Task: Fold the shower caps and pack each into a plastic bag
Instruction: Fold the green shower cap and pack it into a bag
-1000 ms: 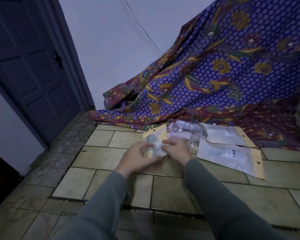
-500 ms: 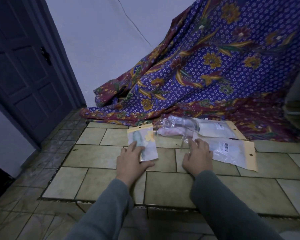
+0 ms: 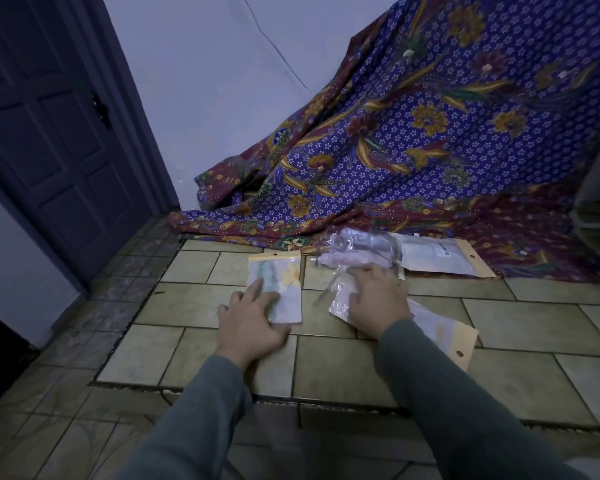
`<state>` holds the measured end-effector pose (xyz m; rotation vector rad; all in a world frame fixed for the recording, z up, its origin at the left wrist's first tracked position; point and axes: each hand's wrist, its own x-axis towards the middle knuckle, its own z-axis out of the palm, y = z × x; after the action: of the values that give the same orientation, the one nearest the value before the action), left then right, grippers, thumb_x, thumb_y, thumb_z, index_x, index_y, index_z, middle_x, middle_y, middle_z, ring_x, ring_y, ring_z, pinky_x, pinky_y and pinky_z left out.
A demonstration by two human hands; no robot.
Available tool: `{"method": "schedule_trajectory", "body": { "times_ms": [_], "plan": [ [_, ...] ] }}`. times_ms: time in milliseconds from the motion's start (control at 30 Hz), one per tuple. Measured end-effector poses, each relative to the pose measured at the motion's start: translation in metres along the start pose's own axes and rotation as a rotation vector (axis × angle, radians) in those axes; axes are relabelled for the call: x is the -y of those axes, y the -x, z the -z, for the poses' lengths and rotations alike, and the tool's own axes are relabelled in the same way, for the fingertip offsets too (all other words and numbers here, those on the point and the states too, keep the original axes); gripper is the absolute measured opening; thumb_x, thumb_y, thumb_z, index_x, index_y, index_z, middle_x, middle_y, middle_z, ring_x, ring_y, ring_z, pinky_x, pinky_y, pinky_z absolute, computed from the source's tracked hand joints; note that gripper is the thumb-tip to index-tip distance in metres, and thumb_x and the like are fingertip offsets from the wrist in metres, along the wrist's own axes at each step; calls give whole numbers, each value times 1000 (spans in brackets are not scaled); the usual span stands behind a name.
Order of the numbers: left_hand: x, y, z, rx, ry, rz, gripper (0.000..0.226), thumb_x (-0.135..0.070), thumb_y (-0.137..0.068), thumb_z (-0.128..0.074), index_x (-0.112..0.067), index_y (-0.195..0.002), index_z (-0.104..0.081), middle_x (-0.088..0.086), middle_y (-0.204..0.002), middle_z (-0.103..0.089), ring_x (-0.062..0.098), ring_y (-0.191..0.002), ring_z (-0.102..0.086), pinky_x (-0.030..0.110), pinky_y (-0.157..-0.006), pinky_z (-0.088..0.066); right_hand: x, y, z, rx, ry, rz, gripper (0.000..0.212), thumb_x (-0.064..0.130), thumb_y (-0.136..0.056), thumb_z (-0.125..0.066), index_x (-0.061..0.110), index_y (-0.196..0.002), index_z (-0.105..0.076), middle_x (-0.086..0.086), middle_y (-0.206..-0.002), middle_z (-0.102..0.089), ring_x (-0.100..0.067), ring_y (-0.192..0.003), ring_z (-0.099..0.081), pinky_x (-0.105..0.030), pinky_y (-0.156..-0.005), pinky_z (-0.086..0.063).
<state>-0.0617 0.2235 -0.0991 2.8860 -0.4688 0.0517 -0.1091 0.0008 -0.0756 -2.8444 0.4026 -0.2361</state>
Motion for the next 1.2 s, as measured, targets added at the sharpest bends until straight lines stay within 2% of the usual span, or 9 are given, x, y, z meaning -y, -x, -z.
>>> {"method": "schedule_trajectory", "body": {
  "times_ms": [200, 333, 467, 567, 667, 800, 967, 1067, 1200],
  "plan": [
    [-54, 5, 8, -223, 192, -21, 45, -49, -80, -50, -27, -118, -60, -1, -121, -53, 23, -111, -49, 35, -88, -38, -27, -13, 14, 224, -87, -193, 64, 50, -80, -56, 46, -139, -32, 3, -149, -36, -26, -131, -38, -42, -104, -30],
    [-97, 3, -5, -14, 574, -3, 58, -52, -83, -60, -21, -131, -46, 0, -127, -44, 18, -117, -48, 27, -93, -40, -29, -15, 15, 253, -436, -276, 86, 51, -59, -81, 31, -136, -45, -1, -137, -49, -25, -118, -50, -40, -99, -44],
    [-107, -14, -7, 141, 883, 83, 67, -46, -77, -73, -24, -132, -42, 5, -133, -34, 20, -121, -45, 23, -98, -36, -33, -15, 19, 235, -848, -269, 64, 35, -59, -86, 21, -117, -62, 0, -111, -65, -21, -96, -63, -40, -86, -53],
    [-99, -28, -9, 169, 959, 15, 61, -43, -62, -86, -34, -111, -50, 2, -134, -29, 22, -120, -47, 33, -104, -41, -37, -10, 22, 191, -1083, -219, 59, 30, -57, -89, 20, -110, -65, -2, -99, -72, -23, -91, -69, -46, -82, -56],
    [-95, -36, -7, 187, 995, 0, 60, -45, -50, -89, -40, -99, -54, -2, -139, -23, 26, -120, -49, 40, -101, -45, -36, -5, 27, 217, -1222, -163, 42, 13, -68, -83, 20, -106, -65, -4, -97, -73, -22, -89, -70, -43, -80, -57],
    [-97, -42, 1, 203, 992, 3, 62, -38, -56, -90, -36, -111, -61, -2, -152, -12, 17, -141, -23, 40, -109, -37, -36, -6, 25, 201, -1313, -133, 44, 15, -78, -76, 15, -119, -61, -5, -107, -71, -23, -97, -68, -41, -84, -56],
    [-95, -45, 3, 249, 1063, -69, 58, -68, -46, -81, -28, -87, -76, 4, -135, -52, 18, -115, -58, 45, -94, -50, -35, -10, 25, 101, -1315, -167, 29, 15, -83, -72, 13, -111, -65, -8, -99, -73, -26, -90, -70, -45, -83, -56],
    [-92, -44, 4, 214, 1192, -51, 57, -53, -57, -82, -20, -102, -70, 11, -118, -65, 23, -97, -67, 44, -83, -54, -34, -9, 24, 73, -1351, -184, 24, 14, -84, -70, 13, -108, -66, -8, -98, -73, -25, -90, -70, -42, -82, -57],
    [-89, -46, 4, 85, 1335, -1, 73, -34, -57, -88, -35, -116, -46, 12, -103, -71, 29, -96, -68, 45, -82, -55, -33, -7, 26, 114, -1394, -147, 24, 9, -86, -67, 12, -110, -63, -10, -101, -72, -25, -90, -70, -38, -79, -57]
  ]
}}
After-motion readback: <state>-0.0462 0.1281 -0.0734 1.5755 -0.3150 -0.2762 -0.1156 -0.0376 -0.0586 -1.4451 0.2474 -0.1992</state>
